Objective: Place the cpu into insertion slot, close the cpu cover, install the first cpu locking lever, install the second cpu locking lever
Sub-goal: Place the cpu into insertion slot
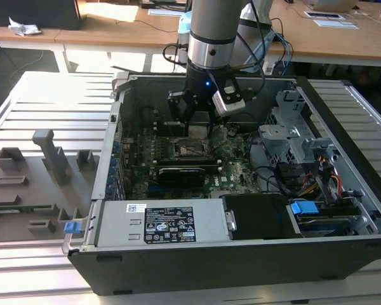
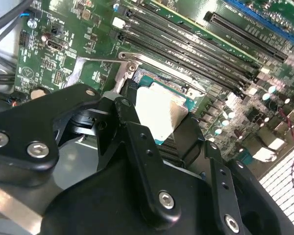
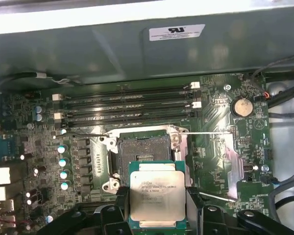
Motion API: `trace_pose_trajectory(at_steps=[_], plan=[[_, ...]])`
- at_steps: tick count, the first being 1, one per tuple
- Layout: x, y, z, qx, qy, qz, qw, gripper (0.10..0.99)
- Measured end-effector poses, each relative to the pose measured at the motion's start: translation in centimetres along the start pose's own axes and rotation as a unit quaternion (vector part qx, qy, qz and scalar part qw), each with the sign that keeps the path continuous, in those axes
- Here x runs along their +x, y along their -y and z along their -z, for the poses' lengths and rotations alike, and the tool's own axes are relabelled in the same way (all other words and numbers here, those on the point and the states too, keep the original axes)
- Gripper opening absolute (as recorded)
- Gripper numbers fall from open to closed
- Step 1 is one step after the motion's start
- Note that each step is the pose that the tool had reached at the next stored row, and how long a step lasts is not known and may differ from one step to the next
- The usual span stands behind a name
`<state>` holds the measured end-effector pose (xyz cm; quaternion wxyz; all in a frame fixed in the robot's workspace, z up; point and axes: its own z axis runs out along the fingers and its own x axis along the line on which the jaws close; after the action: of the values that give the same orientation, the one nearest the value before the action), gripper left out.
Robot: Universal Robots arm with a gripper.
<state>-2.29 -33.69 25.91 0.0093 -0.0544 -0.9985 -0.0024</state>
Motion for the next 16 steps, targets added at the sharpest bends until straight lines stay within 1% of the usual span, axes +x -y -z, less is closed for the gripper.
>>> trace_pose_trajectory(at_steps=[2,5,8,10,12,14,16], plan=[[0.0,0.0,0.0,-0.0001,0.0,-0.016,0.9999,0.545],[0.0,0.01,-0.02,-0.0002,0.0002,-0.049,0.9988,0.545],[0.0,0.0,-0.04,-0.0001,0.0004,-0.068,0.9977,0.545],[0.0,0.0,-0.07,0.0003,0.0006,-0.1,0.995,0.545],[0.0,0.0,-0.09,0.0007,0.0008,-0.117,0.9931,0.545],[0.0,0.0,-0.1,0.001,0.0009,-0.13,0.9915,0.545],[0.0,0.0,-0.12,0.0017,0.0012,-0.15,0.9887,0.545]])
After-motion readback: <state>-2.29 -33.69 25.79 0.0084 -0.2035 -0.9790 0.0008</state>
